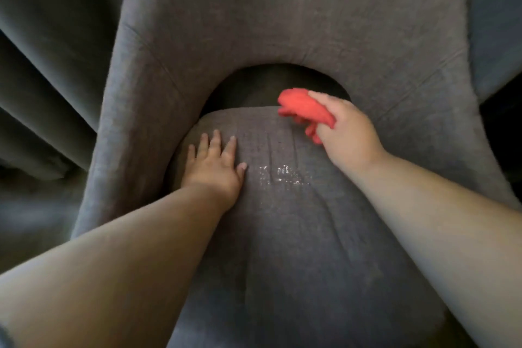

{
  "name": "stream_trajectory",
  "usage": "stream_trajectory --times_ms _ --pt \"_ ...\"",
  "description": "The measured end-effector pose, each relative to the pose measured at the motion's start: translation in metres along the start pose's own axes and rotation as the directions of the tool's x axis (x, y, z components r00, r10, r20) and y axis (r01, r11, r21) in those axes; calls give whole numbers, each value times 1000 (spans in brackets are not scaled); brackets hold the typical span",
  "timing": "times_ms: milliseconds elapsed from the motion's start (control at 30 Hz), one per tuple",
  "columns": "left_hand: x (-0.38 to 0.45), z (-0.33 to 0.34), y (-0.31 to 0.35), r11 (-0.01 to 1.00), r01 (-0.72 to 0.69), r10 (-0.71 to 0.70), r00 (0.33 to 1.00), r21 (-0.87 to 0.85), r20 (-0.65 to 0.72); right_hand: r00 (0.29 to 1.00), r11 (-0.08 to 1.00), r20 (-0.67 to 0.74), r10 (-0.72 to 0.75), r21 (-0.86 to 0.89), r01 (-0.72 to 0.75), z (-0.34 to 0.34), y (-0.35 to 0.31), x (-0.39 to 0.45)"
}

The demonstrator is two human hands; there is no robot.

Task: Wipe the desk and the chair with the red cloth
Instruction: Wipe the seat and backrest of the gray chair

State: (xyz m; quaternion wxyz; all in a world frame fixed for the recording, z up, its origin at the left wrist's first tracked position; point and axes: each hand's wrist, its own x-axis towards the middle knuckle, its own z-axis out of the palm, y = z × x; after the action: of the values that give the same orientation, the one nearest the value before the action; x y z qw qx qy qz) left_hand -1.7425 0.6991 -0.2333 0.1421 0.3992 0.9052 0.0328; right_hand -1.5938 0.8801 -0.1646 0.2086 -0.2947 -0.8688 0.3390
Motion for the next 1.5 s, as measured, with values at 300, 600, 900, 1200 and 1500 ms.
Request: stream_trajectory --times_ms 300,600,900,1200,1500 --pt "4 15 -2 996 -10 12 1000 87 -23 980 927 164 112 -373 -43 70 13 36" --pt "1 14 -1 995 -27 31 999 91 -40 945 836 326 10 -522 171 79 17 15" --pt "2 15 -3 996 -30 34 998 80 -46 748 843 637 -189 -285 456 57 11 -115" --pt "3 19 -9 997 -42 46 997 71 -65 294 516 816 -497 6 857 22 21 -159" --pt "6 23 -8 996 -38 47 992 76 -114 749 674 551 -368 -397 623 44 19 32"
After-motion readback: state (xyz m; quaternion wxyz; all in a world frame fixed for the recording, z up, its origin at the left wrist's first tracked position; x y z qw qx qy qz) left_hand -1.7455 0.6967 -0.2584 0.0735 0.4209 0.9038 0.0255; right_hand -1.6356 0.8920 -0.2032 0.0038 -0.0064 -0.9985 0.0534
